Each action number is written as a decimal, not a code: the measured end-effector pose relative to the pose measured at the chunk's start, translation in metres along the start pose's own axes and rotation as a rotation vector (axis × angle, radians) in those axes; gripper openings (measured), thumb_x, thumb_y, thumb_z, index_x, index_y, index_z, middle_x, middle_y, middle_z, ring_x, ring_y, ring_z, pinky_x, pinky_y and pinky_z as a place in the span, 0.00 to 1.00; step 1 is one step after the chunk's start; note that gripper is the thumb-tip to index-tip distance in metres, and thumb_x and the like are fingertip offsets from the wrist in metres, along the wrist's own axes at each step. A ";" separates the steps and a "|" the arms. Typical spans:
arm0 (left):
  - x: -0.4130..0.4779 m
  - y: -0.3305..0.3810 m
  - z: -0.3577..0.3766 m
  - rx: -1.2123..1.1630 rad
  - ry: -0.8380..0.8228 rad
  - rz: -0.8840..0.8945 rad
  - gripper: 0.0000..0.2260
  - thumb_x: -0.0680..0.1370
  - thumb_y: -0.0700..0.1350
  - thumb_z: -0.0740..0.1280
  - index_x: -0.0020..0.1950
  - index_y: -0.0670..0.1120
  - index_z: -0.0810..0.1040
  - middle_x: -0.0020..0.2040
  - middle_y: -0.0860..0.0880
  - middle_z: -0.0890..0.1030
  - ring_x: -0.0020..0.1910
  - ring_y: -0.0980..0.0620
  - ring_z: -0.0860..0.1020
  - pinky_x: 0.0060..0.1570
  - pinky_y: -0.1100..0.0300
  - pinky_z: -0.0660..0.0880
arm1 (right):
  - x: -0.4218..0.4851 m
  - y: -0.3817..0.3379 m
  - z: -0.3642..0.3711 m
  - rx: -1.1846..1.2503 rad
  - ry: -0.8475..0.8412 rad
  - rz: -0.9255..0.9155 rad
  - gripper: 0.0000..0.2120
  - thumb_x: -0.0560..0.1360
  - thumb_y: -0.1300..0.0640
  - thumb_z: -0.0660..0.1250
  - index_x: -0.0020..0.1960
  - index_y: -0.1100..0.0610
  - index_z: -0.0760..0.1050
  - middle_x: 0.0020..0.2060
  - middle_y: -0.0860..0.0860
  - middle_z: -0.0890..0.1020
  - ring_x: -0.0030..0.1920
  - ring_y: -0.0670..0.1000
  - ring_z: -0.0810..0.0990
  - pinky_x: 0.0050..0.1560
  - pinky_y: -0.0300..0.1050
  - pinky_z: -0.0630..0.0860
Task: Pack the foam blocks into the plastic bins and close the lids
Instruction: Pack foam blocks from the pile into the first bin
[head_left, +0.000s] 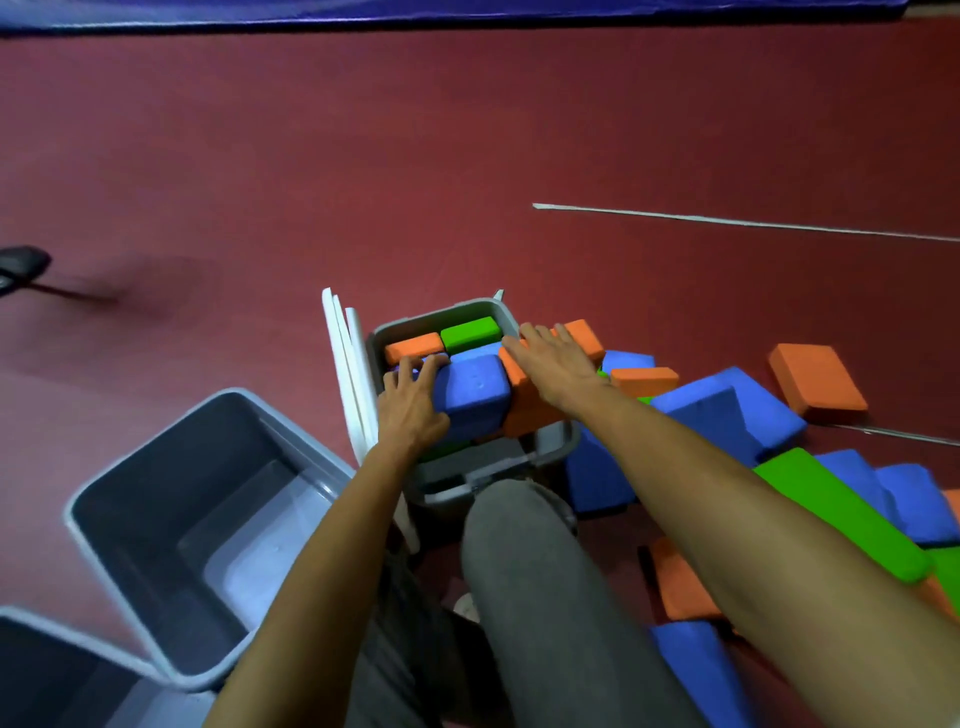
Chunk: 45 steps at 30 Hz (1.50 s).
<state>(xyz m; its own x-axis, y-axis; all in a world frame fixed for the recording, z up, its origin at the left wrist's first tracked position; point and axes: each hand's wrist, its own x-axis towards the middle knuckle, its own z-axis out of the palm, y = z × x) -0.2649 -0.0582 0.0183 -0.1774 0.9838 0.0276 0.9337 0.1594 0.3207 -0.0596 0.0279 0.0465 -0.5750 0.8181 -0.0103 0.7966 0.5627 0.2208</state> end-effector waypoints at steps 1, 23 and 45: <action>0.004 -0.005 0.005 0.030 -0.026 0.004 0.35 0.67 0.40 0.69 0.71 0.58 0.64 0.66 0.46 0.65 0.60 0.37 0.68 0.53 0.44 0.74 | 0.007 -0.001 0.008 0.003 -0.020 -0.006 0.35 0.74 0.66 0.65 0.78 0.54 0.58 0.73 0.59 0.65 0.70 0.61 0.69 0.73 0.60 0.60; 0.144 -0.092 0.168 0.611 -0.264 0.040 0.32 0.74 0.47 0.68 0.75 0.51 0.59 0.70 0.46 0.64 0.67 0.43 0.65 0.59 0.52 0.65 | 0.149 -0.030 0.214 0.083 -0.252 -0.114 0.36 0.73 0.65 0.66 0.77 0.57 0.56 0.68 0.57 0.68 0.66 0.60 0.70 0.70 0.56 0.62; 0.143 -0.123 0.247 0.544 -0.280 -0.096 0.53 0.73 0.58 0.72 0.81 0.46 0.35 0.81 0.42 0.44 0.80 0.36 0.46 0.75 0.40 0.53 | 0.166 -0.045 0.305 0.238 -0.136 -0.141 0.57 0.67 0.60 0.73 0.82 0.54 0.37 0.80 0.63 0.40 0.80 0.63 0.39 0.79 0.61 0.44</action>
<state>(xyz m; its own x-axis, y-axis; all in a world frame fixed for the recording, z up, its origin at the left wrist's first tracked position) -0.3286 0.0833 -0.2515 -0.2489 0.9355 -0.2507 0.9555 0.1949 -0.2214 -0.1340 0.1749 -0.2630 -0.6657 0.7292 -0.1586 0.7412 0.6708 -0.0268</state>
